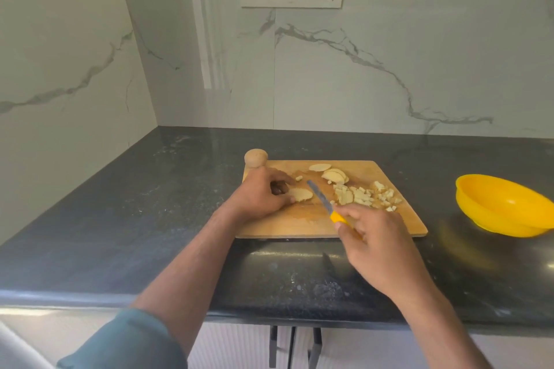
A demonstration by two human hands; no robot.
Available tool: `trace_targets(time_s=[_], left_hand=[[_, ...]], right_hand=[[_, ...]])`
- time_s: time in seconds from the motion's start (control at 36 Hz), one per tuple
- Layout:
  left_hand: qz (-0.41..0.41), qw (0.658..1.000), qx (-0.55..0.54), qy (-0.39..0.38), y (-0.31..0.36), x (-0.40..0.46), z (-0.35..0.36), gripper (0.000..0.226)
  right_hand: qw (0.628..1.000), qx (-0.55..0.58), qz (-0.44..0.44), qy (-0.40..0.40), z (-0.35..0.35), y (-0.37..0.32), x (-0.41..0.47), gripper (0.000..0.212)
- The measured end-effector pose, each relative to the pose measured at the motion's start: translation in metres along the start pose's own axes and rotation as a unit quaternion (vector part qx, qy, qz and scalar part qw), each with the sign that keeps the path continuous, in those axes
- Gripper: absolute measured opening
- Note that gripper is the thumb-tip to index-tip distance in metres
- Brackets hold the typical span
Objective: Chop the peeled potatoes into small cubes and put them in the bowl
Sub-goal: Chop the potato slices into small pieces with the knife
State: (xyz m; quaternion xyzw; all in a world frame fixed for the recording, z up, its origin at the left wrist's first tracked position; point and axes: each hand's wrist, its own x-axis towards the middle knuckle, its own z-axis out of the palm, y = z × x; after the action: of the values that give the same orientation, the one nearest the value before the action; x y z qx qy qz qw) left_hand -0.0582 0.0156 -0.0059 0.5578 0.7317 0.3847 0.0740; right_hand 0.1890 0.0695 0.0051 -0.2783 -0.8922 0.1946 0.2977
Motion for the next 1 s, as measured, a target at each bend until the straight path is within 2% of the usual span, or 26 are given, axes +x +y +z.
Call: trace_targets(time_s=[0.11,0.25,0.64,1.0], left_hand=[[-0.018,0.999,-0.024,0.028,-0.001,-0.002,0.0,0.043],[-0.025,0.997,-0.012,0.066,-0.004,-0.001,0.0,0.034],[-0.025,0.998,-0.023,0.058,-0.003,-0.001,0.0,0.019],[-0.028,0.998,-0.028,0.041,-0.001,-0.001,-0.001,0.018]], right_hand=[[1.0,0.008,-0.01,0.023,0.014,-0.006,0.011,0.026],[0.998,-0.065,-0.022,-0.002,0.038,-0.019,0.024,0.031],[0.994,-0.101,-0.046,-0.001,0.045,-0.019,0.023,0.033],[0.994,-0.093,-0.05,-0.02,0.042,-0.016,0.024,0.034]])
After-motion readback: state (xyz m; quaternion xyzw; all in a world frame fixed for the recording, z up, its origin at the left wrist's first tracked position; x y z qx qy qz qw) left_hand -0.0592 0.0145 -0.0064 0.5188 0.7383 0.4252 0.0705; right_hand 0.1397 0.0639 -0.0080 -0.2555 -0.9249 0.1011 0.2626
